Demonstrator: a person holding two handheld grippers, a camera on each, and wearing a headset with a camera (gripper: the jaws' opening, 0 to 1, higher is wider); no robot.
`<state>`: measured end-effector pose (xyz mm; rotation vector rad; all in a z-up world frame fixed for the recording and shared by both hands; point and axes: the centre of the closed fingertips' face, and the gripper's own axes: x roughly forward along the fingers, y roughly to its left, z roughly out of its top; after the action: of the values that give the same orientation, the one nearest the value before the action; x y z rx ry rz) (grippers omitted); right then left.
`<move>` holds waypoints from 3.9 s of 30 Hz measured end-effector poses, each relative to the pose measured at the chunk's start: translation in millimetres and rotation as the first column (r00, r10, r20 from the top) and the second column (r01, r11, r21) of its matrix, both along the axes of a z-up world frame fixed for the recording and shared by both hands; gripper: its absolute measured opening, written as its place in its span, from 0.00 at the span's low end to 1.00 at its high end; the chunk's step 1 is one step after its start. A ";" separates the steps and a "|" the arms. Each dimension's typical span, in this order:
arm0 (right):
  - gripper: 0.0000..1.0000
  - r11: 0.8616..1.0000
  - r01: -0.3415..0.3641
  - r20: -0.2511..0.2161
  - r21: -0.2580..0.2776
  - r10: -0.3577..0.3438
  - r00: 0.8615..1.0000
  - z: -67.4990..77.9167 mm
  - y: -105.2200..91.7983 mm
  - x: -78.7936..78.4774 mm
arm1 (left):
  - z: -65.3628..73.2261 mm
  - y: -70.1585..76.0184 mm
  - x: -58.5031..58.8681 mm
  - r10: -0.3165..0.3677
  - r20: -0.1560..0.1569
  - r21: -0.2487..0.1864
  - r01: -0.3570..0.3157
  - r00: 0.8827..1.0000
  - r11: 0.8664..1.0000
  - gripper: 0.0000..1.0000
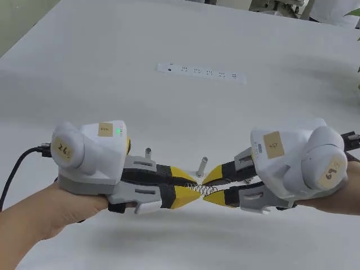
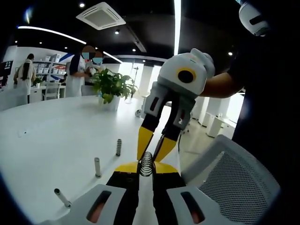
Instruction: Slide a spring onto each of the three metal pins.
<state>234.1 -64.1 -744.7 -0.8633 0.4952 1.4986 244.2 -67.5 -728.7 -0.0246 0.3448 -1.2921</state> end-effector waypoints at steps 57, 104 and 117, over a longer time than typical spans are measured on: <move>0.07 0.994 0.046 -0.153 0.100 -0.030 0.988 24.3 4.3 -5.7 | -14.3 0.4 -8.2 -0.052 -0.001 0.047 0.052 0.999 0.998 0.01; 0.07 0.968 -0.075 -0.092 -0.240 0.055 0.994 20.4 14.0 -10.0 | -25.9 -10.1 -10.5 -0.089 0.020 0.097 0.087 0.996 0.992 0.01; 0.06 0.953 -0.062 -0.165 -0.296 0.013 0.986 17.3 9.9 -14.6 | -28.8 -13.5 -17.1 -0.112 0.013 0.103 0.110 0.994 0.989 0.01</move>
<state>219.5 -54.1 -727.3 -0.9947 0.8476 1.5595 227.1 -81.0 -757.5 0.0951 0.4002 -1.3820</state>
